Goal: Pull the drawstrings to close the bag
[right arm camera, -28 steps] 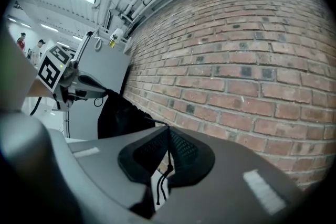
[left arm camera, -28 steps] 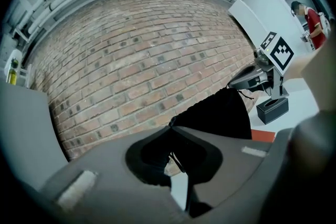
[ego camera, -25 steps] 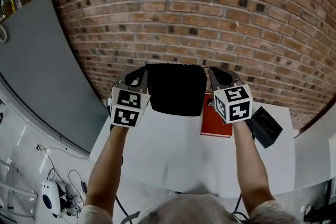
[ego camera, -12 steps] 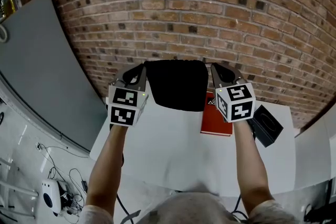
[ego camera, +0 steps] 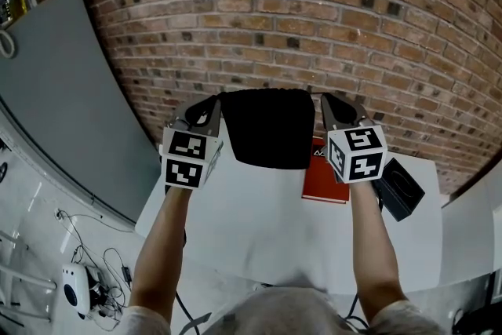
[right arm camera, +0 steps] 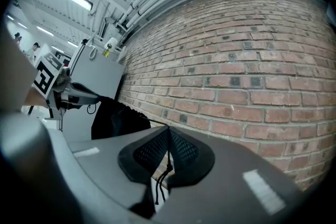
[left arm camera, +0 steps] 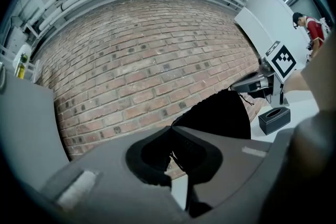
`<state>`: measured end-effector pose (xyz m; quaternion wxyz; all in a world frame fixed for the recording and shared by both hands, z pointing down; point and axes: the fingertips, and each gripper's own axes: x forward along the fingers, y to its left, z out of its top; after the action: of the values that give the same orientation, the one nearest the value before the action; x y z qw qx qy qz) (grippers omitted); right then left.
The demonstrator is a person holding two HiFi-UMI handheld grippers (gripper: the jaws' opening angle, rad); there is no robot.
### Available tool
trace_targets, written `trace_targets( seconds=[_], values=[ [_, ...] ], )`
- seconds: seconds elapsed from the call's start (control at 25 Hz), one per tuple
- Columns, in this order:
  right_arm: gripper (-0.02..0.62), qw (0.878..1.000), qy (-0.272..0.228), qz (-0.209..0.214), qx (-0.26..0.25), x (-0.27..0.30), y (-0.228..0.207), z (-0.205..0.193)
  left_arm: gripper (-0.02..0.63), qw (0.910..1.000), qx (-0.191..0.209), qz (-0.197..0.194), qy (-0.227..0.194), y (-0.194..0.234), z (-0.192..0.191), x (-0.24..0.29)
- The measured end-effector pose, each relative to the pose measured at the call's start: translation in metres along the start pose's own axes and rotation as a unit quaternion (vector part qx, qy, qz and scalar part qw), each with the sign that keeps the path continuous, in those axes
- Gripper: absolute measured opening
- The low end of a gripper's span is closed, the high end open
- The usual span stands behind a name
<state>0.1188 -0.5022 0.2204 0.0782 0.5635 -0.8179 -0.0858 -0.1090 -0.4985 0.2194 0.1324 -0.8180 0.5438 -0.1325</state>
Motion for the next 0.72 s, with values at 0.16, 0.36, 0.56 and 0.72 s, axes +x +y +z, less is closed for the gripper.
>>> trace_targets(
  seconds=[0.16, 0.36, 0.56, 0.72],
  values=[
    [0.005, 0.999, 0.004, -0.022, 0.028, -0.004, -0.019, -0.003, 0.005, 0.9998, -0.015, 0.011, 0.011, 0.012, -0.01, -0.007],
    [0.005, 0.999, 0.003, -0.029, 0.029, -0.007, -0.026, -0.006, 0.005, 0.9996, -0.016, 0.019, 0.013, 0.02, -0.012, -0.01],
    [0.005, 0.999, 0.007, -0.037, 0.034, -0.008, -0.03, -0.011, 0.005, 0.9989, -0.03, 0.029, 0.019, 0.03, -0.02, -0.013],
    [0.005, 0.998, 0.007, -0.041, 0.039, -0.011, -0.035, -0.012, 0.006, 0.9981, -0.042, 0.04, 0.019, 0.039, -0.023, -0.015]
  ],
)
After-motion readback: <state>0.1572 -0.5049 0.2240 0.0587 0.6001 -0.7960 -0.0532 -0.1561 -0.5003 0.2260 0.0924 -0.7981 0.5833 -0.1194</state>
